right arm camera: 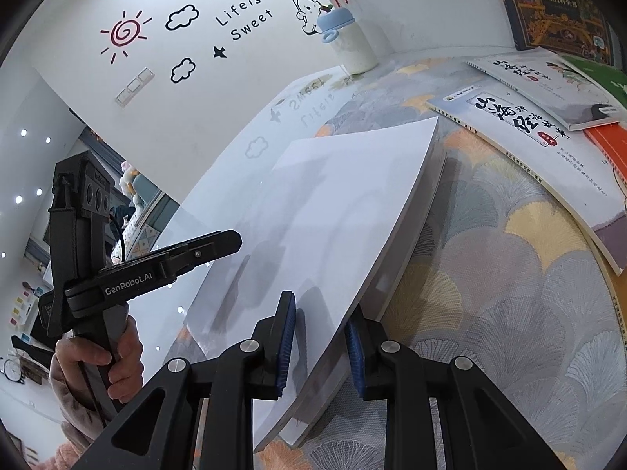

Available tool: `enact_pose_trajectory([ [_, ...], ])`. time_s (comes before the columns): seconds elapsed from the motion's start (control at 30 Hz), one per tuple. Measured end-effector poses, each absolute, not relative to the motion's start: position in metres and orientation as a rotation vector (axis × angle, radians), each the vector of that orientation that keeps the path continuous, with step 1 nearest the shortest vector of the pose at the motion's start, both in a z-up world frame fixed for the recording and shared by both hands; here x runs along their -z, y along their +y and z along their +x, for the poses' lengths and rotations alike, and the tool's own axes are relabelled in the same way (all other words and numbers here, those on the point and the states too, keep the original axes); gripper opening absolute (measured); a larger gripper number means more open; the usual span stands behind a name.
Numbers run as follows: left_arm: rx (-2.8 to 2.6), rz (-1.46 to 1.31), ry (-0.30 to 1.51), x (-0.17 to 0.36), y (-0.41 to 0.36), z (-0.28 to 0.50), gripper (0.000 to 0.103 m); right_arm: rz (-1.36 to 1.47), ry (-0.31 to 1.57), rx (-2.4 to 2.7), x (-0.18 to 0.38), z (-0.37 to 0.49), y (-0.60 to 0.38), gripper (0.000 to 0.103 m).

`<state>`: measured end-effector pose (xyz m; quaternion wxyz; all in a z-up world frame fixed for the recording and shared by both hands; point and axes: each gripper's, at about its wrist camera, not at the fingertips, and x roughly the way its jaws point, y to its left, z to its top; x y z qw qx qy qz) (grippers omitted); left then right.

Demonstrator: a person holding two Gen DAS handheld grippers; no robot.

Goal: Organize books

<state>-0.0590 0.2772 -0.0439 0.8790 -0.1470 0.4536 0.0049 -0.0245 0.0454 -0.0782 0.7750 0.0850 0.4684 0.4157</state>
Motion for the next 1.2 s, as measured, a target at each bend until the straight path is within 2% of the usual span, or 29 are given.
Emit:
enact_pose_trajectory([
  [0.37, -0.019, -0.313, 0.948, 0.043, 0.278, -0.058, 0.034, 0.170, 1.025, -0.891, 0.077, -0.024, 0.050, 0.024],
  [0.67, -0.037, -0.309, 0.926, 0.030, 0.277, -0.064, 0.037, 0.150, 1.054, -0.897, 0.077, -0.021, 0.055, 0.030],
  [0.7, -0.041, -0.305, 0.922, 0.027, 0.276, -0.065, 0.037, 0.152, 1.066, -0.894, 0.077, -0.020, 0.053, 0.032],
  [0.77, -0.038, -0.296, 0.908, 0.018, 0.268, -0.069, 0.037, 0.160, 1.104, -0.865, 0.074, -0.018, 0.046, 0.046],
  [0.8, -0.032, -0.289, 0.899, 0.014, 0.263, -0.070, 0.037, 0.163, 1.111, -0.848, 0.071, -0.019, 0.040, 0.063],
  [0.83, -0.020, -0.272, 0.885, 0.007, 0.253, -0.071, 0.040, 0.172, 1.100, -0.839, 0.066, -0.021, 0.030, 0.073],
  [0.9, 0.004, -0.243, 0.860, -0.003, 0.234, -0.071, 0.045, 0.173, 1.048, -0.823, 0.054, -0.030, 0.000, 0.075],
  [0.93, 0.018, -0.223, 0.848, -0.007, 0.221, -0.070, 0.051, 0.157, 1.032, -0.797, 0.050, -0.033, -0.011, 0.078],
  [0.97, 0.036, -0.204, 0.837, -0.009, 0.204, -0.068, 0.063, 0.127, 1.010, -0.750, 0.047, -0.037, -0.027, 0.080],
  [1.0, 0.059, -0.189, 0.823, -0.010, 0.186, -0.065, 0.071, 0.090, 0.986, -0.687, 0.045, -0.041, -0.044, 0.089],
  [1.03, 0.078, -0.179, 0.811, -0.009, 0.171, -0.060, 0.087, 0.053, 0.959, -0.613, 0.045, -0.044, -0.063, 0.095],
  [1.07, 0.093, -0.168, 0.804, -0.006, 0.156, -0.056, 0.098, 0.029, 0.935, -0.547, 0.047, -0.046, -0.079, 0.096],
  [1.1, 0.103, -0.156, 0.808, -0.001, 0.139, -0.051, 0.101, 0.009, 0.913, -0.475, 0.050, -0.048, -0.097, 0.096],
  [1.2, 0.160, -0.110, 0.880, 0.027, 0.078, -0.031, 0.101, -0.022, 0.896, -0.303, 0.067, -0.048, -0.146, 0.096],
])
